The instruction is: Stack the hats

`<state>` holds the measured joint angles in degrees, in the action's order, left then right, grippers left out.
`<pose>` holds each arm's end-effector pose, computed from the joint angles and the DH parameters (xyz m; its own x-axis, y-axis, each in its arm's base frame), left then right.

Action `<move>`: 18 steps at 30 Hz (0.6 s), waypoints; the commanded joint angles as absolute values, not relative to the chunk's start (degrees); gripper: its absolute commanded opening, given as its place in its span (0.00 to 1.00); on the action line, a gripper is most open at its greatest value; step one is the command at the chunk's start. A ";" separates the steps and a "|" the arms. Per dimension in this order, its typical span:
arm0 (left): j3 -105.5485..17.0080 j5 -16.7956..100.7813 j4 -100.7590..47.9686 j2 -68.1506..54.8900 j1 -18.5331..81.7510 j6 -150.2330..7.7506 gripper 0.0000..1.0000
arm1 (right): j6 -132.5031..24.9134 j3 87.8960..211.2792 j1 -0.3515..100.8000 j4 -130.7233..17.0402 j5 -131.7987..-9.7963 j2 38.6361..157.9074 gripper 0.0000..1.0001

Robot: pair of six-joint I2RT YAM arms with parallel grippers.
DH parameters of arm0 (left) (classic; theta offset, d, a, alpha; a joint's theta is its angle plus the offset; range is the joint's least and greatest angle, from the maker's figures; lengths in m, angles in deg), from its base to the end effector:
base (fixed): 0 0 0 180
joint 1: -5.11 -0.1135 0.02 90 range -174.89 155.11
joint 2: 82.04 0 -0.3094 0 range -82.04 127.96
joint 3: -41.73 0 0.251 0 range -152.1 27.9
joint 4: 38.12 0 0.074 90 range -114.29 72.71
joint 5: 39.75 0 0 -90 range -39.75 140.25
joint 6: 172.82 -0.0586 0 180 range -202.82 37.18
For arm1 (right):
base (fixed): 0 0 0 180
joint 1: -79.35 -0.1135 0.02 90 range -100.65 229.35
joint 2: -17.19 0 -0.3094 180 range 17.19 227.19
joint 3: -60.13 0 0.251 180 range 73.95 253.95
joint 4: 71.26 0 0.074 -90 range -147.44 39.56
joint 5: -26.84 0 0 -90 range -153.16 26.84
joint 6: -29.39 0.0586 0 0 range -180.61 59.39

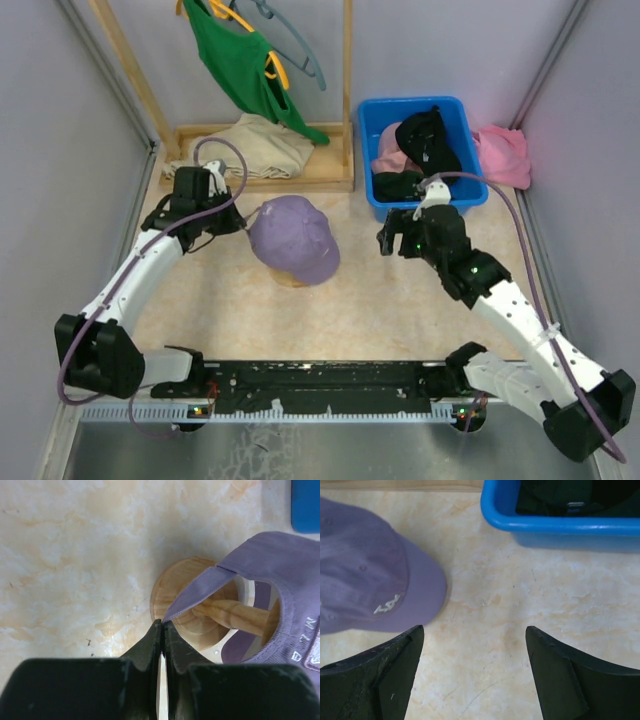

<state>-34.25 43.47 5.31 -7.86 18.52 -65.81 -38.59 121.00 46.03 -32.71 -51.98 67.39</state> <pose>0.2760 -0.0729 0.3312 -0.7104 -0.1293 -0.6918 0.1133 0.9492 -0.2937 0.1607 0.0920 0.3362 -0.5106 0.1045 -0.8534 -0.2203 0.9435 0.2474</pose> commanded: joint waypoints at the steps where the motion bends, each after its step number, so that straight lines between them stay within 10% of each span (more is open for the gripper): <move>1: -30.80 43.39 6.64 -9.91 18.64 -63.47 0.09 | -40.46 127.99 54.79 -37.14 -61.40 72.38 0.83; 11: -25.25 42.31 6.53 -13.86 18.64 -61.01 0.10 | -40.62 138.60 65.74 -41.27 -64.93 87.17 0.82; 18: -28.50 43.29 7.90 -16.82 18.64 -60.77 0.40 | -42.26 143.05 67.65 -39.28 -59.88 93.17 0.82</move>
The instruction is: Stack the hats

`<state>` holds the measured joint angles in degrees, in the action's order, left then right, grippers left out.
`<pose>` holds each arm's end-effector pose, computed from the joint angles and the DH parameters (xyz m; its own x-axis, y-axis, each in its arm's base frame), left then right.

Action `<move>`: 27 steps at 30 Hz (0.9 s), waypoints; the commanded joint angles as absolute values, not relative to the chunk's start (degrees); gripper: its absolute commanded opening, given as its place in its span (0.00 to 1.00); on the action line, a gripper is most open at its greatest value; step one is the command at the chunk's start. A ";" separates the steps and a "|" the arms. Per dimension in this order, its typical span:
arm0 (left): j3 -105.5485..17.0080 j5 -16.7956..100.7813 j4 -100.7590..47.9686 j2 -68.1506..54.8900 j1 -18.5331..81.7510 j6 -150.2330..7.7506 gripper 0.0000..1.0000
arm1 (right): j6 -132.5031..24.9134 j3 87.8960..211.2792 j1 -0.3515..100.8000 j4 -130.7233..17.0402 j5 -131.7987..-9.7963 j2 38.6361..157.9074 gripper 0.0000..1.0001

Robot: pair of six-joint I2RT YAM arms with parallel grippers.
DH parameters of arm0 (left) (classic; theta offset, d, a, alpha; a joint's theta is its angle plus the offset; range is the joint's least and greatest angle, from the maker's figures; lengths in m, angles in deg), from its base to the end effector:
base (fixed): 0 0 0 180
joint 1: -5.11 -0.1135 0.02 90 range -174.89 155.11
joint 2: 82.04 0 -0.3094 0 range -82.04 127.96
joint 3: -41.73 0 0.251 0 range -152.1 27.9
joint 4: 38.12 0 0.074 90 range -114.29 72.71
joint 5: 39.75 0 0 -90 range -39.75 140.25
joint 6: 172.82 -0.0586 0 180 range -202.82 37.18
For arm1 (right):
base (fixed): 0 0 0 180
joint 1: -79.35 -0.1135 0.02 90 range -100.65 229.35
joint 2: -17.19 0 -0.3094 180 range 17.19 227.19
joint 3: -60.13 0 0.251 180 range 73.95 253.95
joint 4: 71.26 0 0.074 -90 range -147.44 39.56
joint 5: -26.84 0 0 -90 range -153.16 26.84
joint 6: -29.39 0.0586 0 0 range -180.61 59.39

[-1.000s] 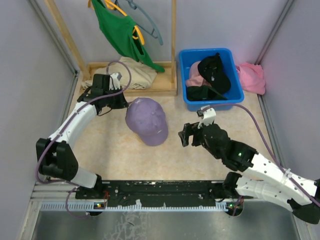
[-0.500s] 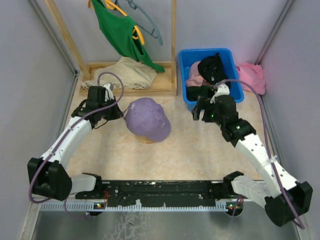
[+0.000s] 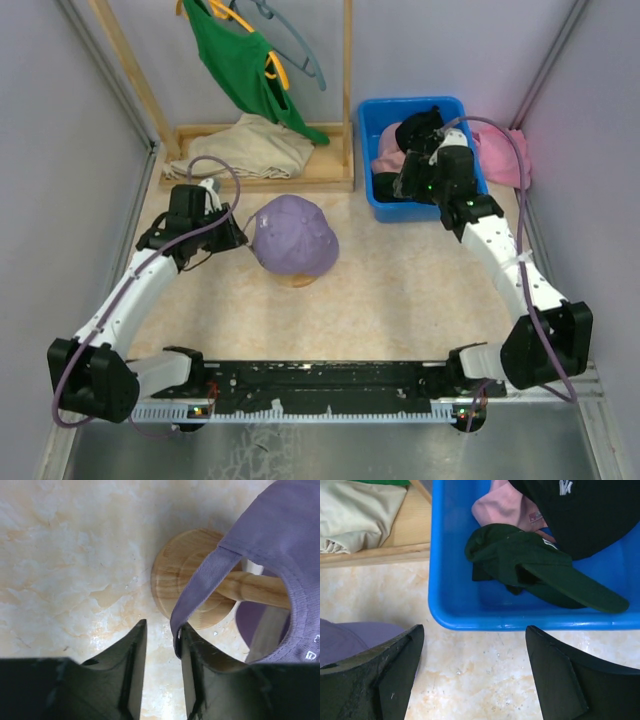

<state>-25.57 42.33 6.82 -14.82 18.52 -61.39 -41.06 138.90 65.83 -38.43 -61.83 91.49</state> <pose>0.2363 -0.0646 0.3060 -0.7573 -0.1915 -0.6243 0.0516 0.9355 -0.3495 0.2951 0.0696 0.3679 -0.5068 0.2222 -0.8329 -0.0470 0.9576 0.2841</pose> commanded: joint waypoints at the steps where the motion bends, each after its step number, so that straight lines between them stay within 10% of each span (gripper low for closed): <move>1: -28.98 43.46 7.93 -17.19 18.64 -60.74 0.42 | -40.96 143.07 68.74 -39.55 -61.20 93.47 0.82; 27: -34.51 46.22 9.21 -20.54 18.64 -60.54 0.70 | 11.96 120.88 86.12 -69.25 -86.63 94.27 0.76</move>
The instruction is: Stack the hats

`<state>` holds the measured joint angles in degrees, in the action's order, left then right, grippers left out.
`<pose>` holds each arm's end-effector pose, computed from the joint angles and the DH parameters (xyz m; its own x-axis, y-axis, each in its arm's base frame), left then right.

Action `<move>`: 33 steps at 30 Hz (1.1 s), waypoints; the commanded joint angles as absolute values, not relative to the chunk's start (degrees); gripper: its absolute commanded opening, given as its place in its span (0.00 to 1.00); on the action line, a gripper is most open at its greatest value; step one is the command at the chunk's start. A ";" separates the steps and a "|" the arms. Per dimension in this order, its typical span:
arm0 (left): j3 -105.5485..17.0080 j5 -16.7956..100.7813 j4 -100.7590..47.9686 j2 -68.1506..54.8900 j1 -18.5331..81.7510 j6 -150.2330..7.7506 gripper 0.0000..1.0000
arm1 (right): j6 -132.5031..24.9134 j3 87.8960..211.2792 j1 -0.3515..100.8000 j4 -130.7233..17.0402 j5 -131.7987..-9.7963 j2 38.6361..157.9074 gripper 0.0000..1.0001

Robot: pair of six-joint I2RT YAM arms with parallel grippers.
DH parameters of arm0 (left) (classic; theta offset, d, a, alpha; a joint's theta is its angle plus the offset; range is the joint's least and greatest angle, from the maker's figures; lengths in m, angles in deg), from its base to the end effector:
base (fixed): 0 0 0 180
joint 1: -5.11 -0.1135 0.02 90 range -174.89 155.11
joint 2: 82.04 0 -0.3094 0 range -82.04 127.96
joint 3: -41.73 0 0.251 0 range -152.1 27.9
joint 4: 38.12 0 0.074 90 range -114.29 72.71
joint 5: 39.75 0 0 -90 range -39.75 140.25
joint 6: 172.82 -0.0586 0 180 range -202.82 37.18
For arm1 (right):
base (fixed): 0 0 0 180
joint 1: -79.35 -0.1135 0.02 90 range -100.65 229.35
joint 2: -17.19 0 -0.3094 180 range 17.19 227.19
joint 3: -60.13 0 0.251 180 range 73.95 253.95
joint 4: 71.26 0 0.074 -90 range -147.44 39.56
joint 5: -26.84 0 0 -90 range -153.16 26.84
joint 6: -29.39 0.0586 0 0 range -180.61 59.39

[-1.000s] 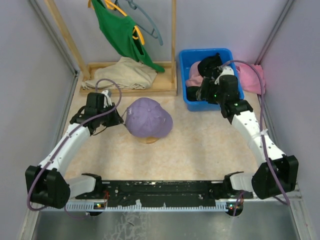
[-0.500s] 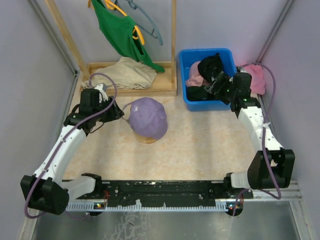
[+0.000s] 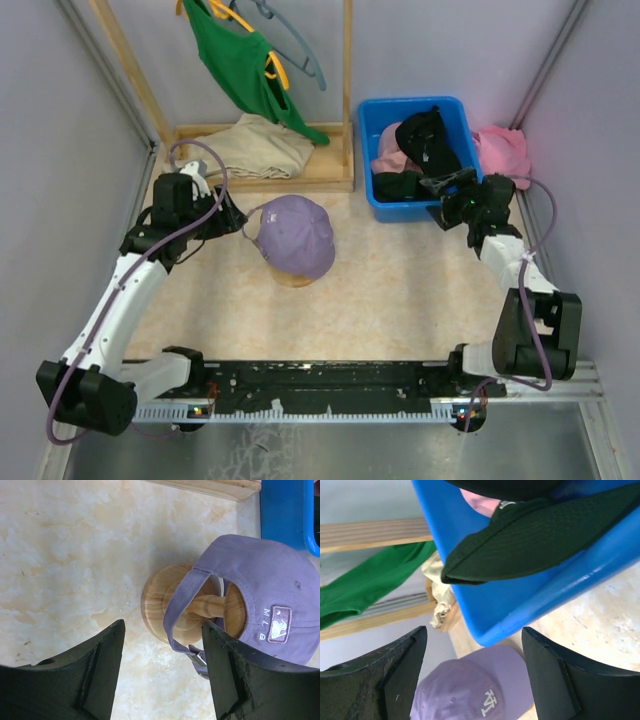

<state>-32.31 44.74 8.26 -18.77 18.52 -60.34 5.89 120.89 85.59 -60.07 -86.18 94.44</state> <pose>0.2273 -0.0600 0.3597 -0.6407 -0.2385 -0.7298 0.0669 0.9296 -0.3625 0.3064 -0.0104 0.2846 -0.4081 0.8937 -0.1865 0.3261 0.3335 0.8845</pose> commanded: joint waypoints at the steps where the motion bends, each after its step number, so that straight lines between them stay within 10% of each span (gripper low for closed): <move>1: -34.65 46.36 9.34 -20.66 18.64 -60.59 0.70 | 12.73 120.68 86.16 -69.99 -86.36 94.52 0.76; 27: -39.43 48.01 12.17 -21.57 18.60 -60.85 0.79 | 18.89 130.19 87.93 -73.38 -84.88 108.49 0.69; 33: -40.09 48.29 12.68 -21.81 18.62 -61.18 0.79 | 18.98 130.36 87.96 -74.87 -85.31 110.44 0.26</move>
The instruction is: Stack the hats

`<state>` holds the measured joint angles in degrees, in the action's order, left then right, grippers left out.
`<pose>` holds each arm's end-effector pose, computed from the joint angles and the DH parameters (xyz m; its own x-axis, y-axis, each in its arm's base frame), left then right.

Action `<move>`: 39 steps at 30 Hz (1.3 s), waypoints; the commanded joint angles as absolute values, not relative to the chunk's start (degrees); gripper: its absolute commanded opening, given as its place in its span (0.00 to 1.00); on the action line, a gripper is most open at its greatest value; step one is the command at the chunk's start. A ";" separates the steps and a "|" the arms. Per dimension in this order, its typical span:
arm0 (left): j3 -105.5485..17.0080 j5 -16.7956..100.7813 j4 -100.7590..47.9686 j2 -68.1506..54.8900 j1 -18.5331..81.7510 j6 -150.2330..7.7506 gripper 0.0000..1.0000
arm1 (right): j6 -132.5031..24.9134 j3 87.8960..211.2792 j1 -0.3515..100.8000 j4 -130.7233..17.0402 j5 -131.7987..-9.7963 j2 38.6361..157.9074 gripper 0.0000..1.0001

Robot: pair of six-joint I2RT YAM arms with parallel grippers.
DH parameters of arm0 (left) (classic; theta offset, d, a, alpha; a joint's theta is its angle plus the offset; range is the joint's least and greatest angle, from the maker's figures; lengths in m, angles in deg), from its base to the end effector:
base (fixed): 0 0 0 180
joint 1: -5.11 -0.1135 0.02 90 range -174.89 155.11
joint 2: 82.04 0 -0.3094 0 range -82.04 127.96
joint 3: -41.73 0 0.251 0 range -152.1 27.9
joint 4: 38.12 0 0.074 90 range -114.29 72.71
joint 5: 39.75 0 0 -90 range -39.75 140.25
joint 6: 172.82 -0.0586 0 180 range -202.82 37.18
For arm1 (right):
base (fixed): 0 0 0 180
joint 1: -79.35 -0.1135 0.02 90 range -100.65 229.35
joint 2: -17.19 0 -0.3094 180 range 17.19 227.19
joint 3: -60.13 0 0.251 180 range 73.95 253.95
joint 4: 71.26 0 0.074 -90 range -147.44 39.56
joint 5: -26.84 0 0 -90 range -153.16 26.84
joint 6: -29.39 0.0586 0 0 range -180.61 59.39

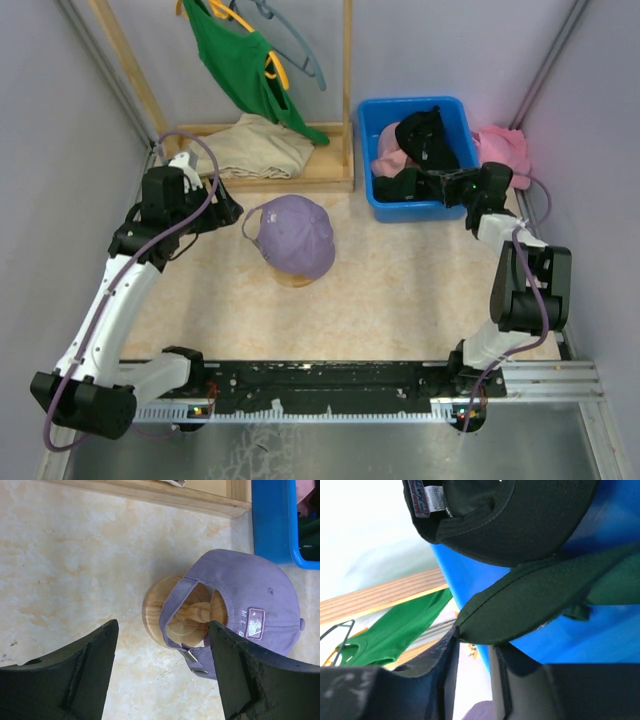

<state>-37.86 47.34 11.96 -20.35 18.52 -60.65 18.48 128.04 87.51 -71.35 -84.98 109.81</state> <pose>0.2175 -0.0549 0.3925 -0.5829 -0.2485 -0.7736 0.0577 0.9370 -0.3444 0.3781 -0.0322 0.2642 -0.2771 0.9606 -0.0200 0.3666 0.1249 0.9220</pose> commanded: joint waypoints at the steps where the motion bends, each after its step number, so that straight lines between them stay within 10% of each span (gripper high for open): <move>1: -40.17 48.39 12.77 -21.85 18.64 -61.14 0.79 | 19.01 130.09 87.96 -75.19 -85.57 110.56 0.16; 4: -40.64 48.57 12.89 -22.05 18.63 -61.16 0.79 | 18.91 128.89 87.96 -76.67 -86.34 110.00 0.00; 39: -52.92 10.14 -4.25 -16.99 18.66 -46.84 0.93 | -5.56 141.47 67.14 -68.41 -87.23 83.66 0.00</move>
